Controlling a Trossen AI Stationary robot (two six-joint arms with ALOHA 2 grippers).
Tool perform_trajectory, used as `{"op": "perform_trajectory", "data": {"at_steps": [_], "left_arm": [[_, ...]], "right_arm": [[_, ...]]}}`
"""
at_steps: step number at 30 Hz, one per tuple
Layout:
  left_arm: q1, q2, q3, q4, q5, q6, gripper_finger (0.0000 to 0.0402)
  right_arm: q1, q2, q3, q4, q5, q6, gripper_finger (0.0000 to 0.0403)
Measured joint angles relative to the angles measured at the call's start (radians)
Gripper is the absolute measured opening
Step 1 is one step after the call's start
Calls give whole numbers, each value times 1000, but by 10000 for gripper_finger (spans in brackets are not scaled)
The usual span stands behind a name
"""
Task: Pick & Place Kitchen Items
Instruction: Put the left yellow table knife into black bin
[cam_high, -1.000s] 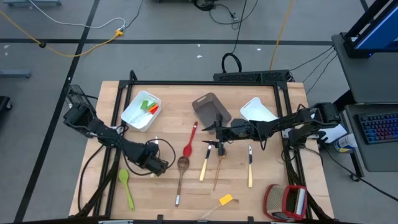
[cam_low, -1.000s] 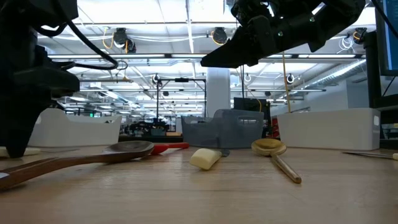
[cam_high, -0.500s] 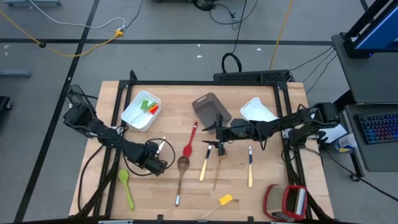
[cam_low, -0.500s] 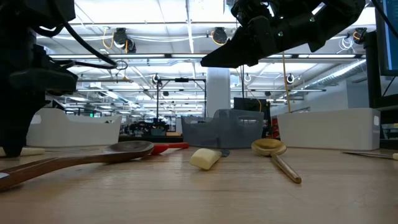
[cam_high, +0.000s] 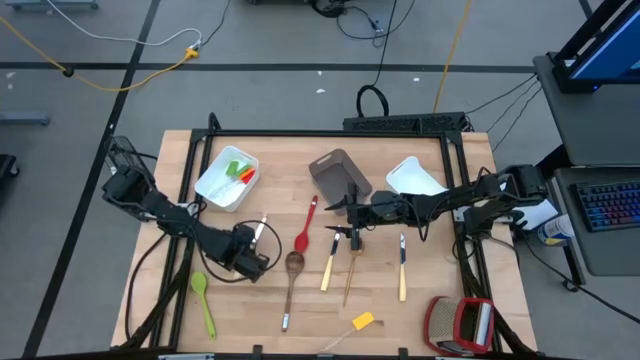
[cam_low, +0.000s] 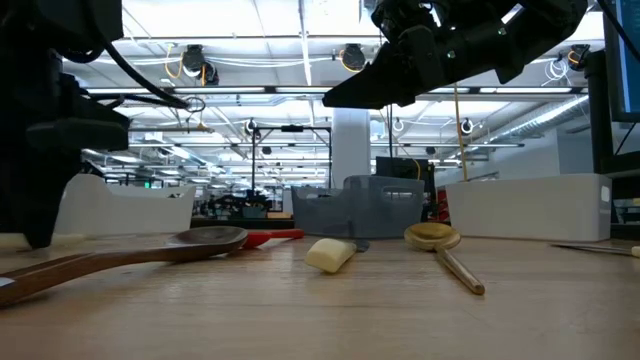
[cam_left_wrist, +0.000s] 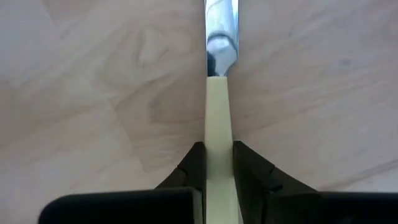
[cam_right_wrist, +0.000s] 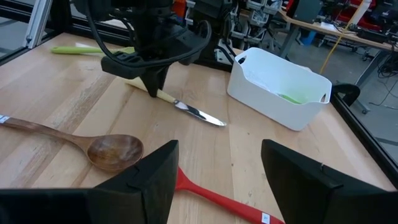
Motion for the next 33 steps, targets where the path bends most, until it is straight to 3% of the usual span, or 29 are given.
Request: {"op": "perform_trajectory", "data": {"at_steps": [13,22,33], "left_arm": [[1,-160,2,15,-297,103,40],[31,-241,4,136,-593,443,45],[196,-240,4,503,-541,1001,47]], "right_arm": [[0,0,0,32,1,-1,224],[0,0,0,124,3,-26,224],[0,0,0,112,4,93,224]]}}
